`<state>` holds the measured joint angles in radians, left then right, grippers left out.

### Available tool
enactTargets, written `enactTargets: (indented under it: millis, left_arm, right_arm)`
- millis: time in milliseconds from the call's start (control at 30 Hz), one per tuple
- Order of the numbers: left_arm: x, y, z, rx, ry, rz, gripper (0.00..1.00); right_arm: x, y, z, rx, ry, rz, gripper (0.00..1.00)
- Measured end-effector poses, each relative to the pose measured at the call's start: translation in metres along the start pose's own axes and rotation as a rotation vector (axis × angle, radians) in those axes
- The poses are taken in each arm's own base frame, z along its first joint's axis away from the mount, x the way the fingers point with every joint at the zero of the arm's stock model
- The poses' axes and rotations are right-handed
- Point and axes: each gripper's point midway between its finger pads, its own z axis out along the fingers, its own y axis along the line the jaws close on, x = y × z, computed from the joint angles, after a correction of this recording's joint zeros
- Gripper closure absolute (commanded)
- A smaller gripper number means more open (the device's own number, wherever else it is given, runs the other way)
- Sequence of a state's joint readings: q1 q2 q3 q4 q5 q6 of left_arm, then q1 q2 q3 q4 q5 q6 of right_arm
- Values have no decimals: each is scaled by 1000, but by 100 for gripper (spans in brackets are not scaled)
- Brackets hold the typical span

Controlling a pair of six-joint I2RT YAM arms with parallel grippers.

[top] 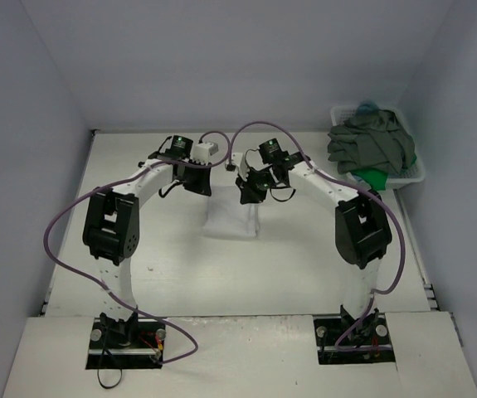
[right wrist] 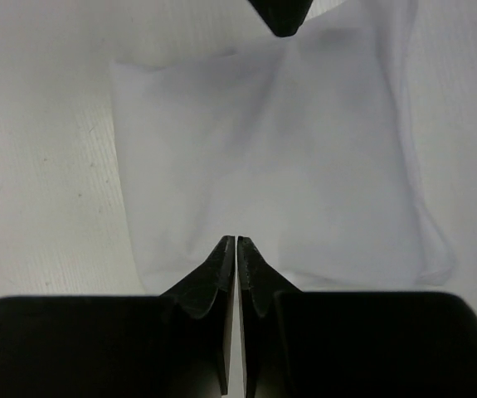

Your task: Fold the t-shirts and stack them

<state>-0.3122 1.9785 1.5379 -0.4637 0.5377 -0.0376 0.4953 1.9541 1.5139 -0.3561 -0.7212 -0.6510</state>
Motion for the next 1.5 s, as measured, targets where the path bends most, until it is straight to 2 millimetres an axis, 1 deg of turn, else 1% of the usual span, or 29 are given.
enactTargets:
  millis: [100, 200, 267, 367, 400, 533, 767, 900, 1067, 1167, 1367, 1433, 1500]
  left_arm:
    - [1, 0, 0, 0, 4, -2, 100]
    - [1, 0, 0, 0, 5, -3, 100]
    - [1, 0, -1, 0, 5, -2, 100]
    - [1, 0, -1, 0, 5, -2, 100]
    - [1, 0, -1, 0, 5, -2, 100]
    - [1, 0, -1, 1, 5, -2, 100]
    - [14, -1, 2, 9, 35, -15, 100]
    - [17, -1, 2, 9, 44, -19, 100]
    - [22, -2, -1, 9, 53, -23, 100]
    - [20, -3, -8, 8, 44, -19, 100]
    - [18, -2, -29, 13, 16, -30, 100]
    - [18, 0, -33, 24, 12, -46, 100]
    - [21, 4, -35, 44, 11, -72, 98]
  right_arm:
    - [-8, -9, -4, 18, -16, -8, 100]
    - [-5, -23, -1, 32, -17, 1, 100]
    - [7, -30, 6, 29, -1, 23, 100]
    - [32, -37, 20, 11, 37, 70, 100]
    - [54, -40, 33, -7, 73, 110, 100]
    - [61, -42, 37, -14, 79, 113, 100]
    - [60, -47, 37, -7, 62, 95, 100]
    - [60, -47, 36, -7, 56, 99, 99]
    - [56, -47, 33, 3, 51, 115, 96]
    - [48, -48, 25, 21, 40, 115, 93]
    - [17, -44, 4, 60, -8, 97, 93]
    - [8, -41, 2, 62, -20, 89, 94]
    - [1, -36, 4, 55, -26, 83, 95]
